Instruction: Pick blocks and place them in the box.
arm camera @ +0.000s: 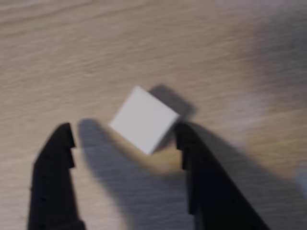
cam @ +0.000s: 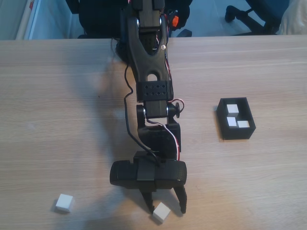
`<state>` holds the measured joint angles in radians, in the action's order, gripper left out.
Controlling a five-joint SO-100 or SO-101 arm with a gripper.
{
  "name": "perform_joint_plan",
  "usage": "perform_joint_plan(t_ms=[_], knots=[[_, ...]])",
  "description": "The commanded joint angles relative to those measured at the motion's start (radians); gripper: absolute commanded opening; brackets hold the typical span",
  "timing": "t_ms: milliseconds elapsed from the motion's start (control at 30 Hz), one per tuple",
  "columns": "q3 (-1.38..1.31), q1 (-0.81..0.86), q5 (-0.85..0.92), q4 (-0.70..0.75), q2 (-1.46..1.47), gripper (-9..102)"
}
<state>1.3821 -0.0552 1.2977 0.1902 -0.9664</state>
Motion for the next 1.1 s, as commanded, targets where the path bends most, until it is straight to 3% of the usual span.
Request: perform_joint_plan(t_ms=[0, 400, 600, 833, 1067], knots=[[-0.051, 0.012, 0.012, -0.021, 0.0, 23], [-0.078, 0.021, -0.012, -0.028, 0.003, 13], [-0.023, 0.012, -0.049, -0.009, -0.081, 0], [0.184, -0.025, -0.069, 0.051, -0.333, 0], [0.462, -0.146, -0.156, 0.198, -0.715, 0]])
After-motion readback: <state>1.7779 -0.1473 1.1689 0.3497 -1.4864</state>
